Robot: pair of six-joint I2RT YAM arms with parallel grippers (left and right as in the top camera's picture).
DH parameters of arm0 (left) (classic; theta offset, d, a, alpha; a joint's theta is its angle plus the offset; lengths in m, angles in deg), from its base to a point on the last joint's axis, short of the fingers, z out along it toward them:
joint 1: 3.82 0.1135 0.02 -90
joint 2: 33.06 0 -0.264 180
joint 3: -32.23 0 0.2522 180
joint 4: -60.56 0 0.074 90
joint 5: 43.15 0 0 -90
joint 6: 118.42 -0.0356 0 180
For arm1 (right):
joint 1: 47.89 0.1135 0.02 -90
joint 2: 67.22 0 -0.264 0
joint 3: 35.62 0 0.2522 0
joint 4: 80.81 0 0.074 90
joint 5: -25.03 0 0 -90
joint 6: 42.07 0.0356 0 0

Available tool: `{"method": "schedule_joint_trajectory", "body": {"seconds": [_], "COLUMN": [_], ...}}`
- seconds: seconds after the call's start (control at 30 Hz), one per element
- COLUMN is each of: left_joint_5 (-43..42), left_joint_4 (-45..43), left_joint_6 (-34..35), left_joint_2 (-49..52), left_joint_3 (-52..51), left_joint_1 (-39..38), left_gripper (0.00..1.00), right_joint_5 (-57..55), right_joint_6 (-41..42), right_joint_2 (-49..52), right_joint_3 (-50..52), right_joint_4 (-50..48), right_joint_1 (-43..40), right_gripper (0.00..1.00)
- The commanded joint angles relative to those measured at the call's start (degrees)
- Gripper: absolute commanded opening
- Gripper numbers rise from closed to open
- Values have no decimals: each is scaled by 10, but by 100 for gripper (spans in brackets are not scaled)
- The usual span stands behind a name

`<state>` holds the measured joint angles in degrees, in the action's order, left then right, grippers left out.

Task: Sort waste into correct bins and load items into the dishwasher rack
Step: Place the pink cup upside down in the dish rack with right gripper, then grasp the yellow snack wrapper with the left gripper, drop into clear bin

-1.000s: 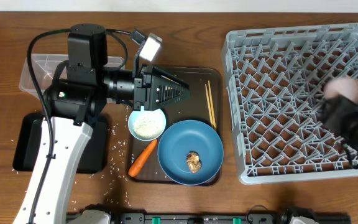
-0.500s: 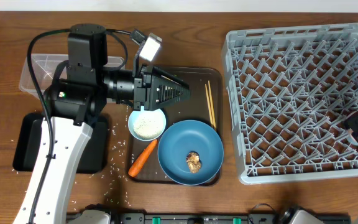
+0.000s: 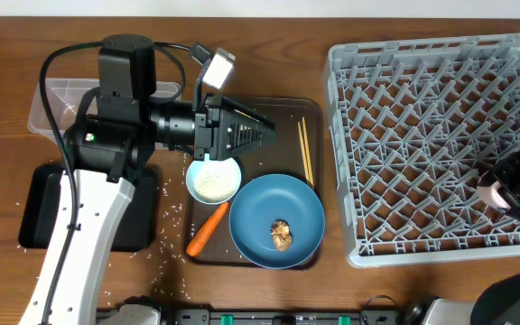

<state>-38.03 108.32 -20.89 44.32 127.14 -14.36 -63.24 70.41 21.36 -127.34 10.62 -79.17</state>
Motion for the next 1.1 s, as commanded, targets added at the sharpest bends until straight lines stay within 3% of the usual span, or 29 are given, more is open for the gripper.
{"method": "schedule_joint_trajectory", "body": {"seconds": [0.0,0.07,0.27,0.47,0.6,0.7,0.87,1.07], "left_joint_5": [1,1,17,21,73,177,462,772], "left_joint_4": [-3,-3,-3,-3,5,43,153,234], "left_joint_6": [1,1,1,0,1,-2,0,43], "left_joint_2": [-5,-5,-5,-5,-5,-5,-5,-2], "left_joint_3": [6,6,6,6,6,6,6,3], "left_joint_1": [2,2,2,2,2,2,-3,-3], "left_gripper": [40,40,41,41,42,42,42,42], "right_joint_5": [4,4,74,78,109,187,319,346], "right_joint_6": [-14,-14,-42,-41,-77,-127,-159,-156], "right_joint_2": [17,24,28,27,7,-37,-145,-262], "right_joint_3": [4,9,9,8,-4,-18,-31,-31], "right_joint_4": [-4,-11,-18,-21,-21,-26,-70,-141], "right_joint_1": [-5,-5,-5,-5,-1,11,41,129], "right_gripper": [58,59,78,80,78,78,80,80]}}
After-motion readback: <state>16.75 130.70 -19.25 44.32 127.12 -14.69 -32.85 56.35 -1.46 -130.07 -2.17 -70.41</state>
